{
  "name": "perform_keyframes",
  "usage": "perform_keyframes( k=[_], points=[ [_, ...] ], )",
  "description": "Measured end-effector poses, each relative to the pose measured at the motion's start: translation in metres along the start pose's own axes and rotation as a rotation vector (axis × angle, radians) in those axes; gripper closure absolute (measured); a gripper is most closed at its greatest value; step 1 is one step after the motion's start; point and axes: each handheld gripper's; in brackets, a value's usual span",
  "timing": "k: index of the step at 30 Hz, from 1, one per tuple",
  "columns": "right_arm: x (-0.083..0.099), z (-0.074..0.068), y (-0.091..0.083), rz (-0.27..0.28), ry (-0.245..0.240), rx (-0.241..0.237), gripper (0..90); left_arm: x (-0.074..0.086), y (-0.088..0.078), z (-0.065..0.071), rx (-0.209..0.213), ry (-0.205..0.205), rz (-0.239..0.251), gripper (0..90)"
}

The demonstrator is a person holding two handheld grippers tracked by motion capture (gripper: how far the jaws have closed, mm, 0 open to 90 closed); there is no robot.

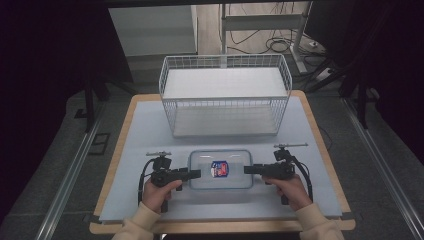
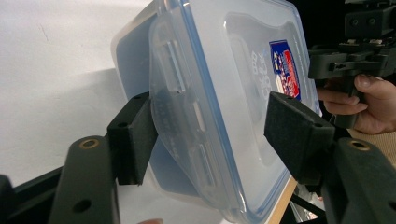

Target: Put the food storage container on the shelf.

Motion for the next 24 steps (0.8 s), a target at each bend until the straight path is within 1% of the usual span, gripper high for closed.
perform_keyframes(
  k=[2, 7, 11, 13, 14, 15, 17, 22, 24],
  points=[
    [0.002, -0.001, -0.001, 0.011, -0.009, -0.003, 48.9, 0.002, -0.001, 0.001, -0.003, 0.008, 0.009, 36.8],
    [0.007, -0.007, -0.004, 0.023, -0.043, 0.026, 50.4, 0.003, -0.002, 0.003, -0.007, 0.022, 0.024, 39.0],
    [0.009, -0.007, -0.005, 0.029, -0.047, 0.024, 51.2, 0.003, -0.002, 0.004, -0.014, 0.031, 0.029, 39.2],
    [0.009, -0.008, -0.005, 0.039, -0.046, 0.02, 52.0, 0.003, -0.003, 0.006, -0.024, 0.036, 0.035, 39.6],
    [0.009, -0.008, -0.006, 0.053, -0.048, 0.021, 53.1, 0.004, -0.003, 0.009, -0.039, 0.042, 0.051, 40.2],
    [0.009, -0.008, -0.006, 0.053, -0.048, 0.021, 53.1, 0.004, -0.003, 0.009, -0.039, 0.042, 0.051, 40.6],
    [0.01, -0.01, -0.007, 0.063, -0.065, 0.03, 53.4, 0.003, -0.004, 0.012, -0.055, 0.058, 0.057, 40.6],
    [0.01, -0.011, -0.008, 0.069, -0.071, 0.032, 53.6, 0.004, -0.004, 0.014, -0.063, 0.067, 0.058, 40.7],
    [0.011, -0.011, -0.008, 0.074, -0.078, 0.035, 53.8, 0.004, -0.005, 0.015, -0.071, 0.079, 0.065, 40.9]
  ],
)
Point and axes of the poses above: each handheld gripper's, and its own axes: y roughly forward along the jaws, x roughly out of its underside, z roughly to its right, and after that the axes turned 11 degrees about -z, right-handed
